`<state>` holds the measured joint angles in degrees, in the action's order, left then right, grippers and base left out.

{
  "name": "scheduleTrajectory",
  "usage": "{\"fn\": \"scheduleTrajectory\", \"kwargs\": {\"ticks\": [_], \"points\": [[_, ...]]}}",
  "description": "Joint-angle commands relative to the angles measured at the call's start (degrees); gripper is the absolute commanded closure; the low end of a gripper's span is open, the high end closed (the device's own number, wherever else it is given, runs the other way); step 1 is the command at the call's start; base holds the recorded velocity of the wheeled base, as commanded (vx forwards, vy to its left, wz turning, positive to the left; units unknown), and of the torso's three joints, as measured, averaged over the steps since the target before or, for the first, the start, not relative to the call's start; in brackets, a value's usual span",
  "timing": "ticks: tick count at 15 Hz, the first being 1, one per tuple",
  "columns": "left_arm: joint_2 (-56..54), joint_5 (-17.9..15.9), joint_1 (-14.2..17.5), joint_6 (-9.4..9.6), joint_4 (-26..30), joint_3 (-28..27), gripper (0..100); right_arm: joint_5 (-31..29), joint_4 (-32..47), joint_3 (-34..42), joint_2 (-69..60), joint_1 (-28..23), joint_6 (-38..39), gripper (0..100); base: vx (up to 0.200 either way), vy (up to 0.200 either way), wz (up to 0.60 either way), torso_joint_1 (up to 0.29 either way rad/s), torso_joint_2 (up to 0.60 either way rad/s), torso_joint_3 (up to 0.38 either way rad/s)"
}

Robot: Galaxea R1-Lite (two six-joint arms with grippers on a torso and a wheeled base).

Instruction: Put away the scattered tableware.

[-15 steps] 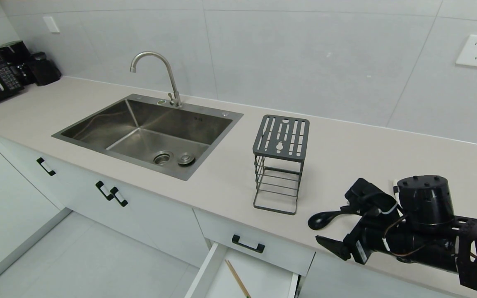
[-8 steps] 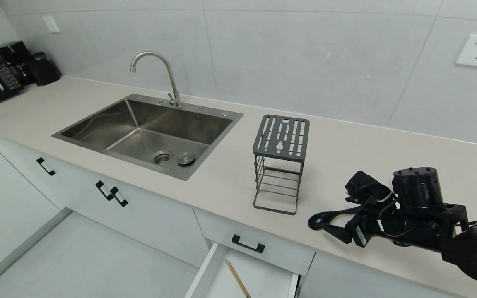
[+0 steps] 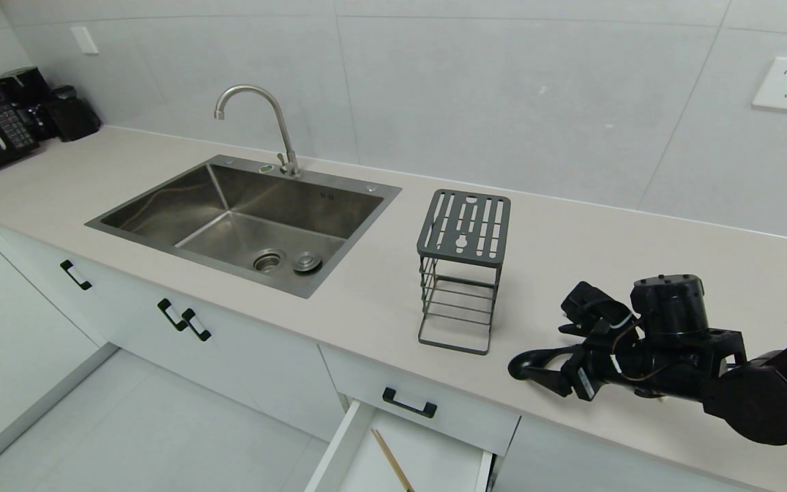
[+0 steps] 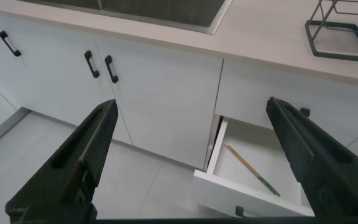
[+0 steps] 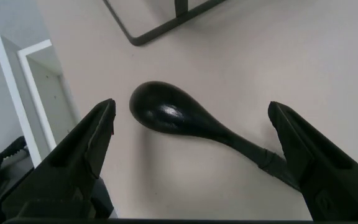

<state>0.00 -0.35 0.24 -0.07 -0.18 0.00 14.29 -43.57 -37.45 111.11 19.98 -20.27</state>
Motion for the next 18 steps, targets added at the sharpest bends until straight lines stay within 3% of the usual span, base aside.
{"fn": "scheduleTrajectory", "kwargs": {"ticks": [1, 18], "points": [[0.00, 0.00, 0.02, -0.01, 0.01, 0.00, 0, -0.05, -0.02, -0.08, 1.66, -0.03, -0.29, 0, 0.000, 0.000, 0.00, 0.000, 0.00, 0.000], [0.00, 0.00, 0.02, -0.01, 0.01, 0.00, 0, -4.53, -0.29, -5.79, 8.07, -0.38, 0.94, 0, 0.000, 0.000, 0.00, 0.000, 0.00, 0.000]]}}
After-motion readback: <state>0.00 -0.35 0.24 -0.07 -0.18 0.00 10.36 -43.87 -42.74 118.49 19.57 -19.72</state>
